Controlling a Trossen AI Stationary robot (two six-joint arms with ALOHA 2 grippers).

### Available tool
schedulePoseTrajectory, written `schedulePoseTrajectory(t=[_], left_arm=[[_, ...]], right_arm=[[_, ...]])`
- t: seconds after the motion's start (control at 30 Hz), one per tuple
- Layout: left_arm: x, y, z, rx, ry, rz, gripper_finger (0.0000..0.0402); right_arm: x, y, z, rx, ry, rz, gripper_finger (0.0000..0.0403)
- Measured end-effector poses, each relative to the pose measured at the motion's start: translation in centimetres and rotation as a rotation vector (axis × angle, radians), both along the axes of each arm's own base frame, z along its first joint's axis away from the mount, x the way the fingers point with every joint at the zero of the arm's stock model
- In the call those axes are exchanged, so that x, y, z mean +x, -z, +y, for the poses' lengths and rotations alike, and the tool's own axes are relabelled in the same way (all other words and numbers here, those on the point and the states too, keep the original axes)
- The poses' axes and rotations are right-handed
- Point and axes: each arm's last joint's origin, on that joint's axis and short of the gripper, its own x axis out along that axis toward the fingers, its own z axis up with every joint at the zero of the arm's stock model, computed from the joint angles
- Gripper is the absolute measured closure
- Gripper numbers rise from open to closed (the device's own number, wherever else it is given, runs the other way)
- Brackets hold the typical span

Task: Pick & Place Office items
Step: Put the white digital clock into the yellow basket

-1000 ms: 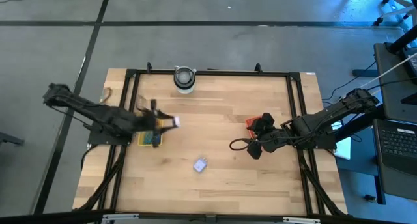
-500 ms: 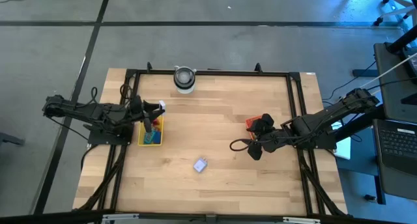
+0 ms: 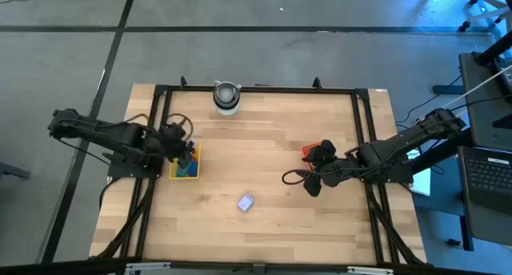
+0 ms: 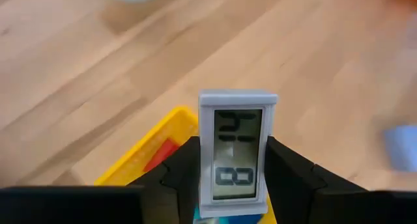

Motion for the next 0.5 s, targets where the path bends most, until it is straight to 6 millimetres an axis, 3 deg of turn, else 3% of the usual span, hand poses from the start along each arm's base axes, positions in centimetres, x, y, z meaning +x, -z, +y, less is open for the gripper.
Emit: schedulePoseTrajectory(t=[0.5], left_arm=[[1.9,2.7,-0.8,-0.113,0.036,0.318,0.0265]], right_arm=[[0.0,0.0,0.0,-0.01,-0.021,0.008,0.0134]])
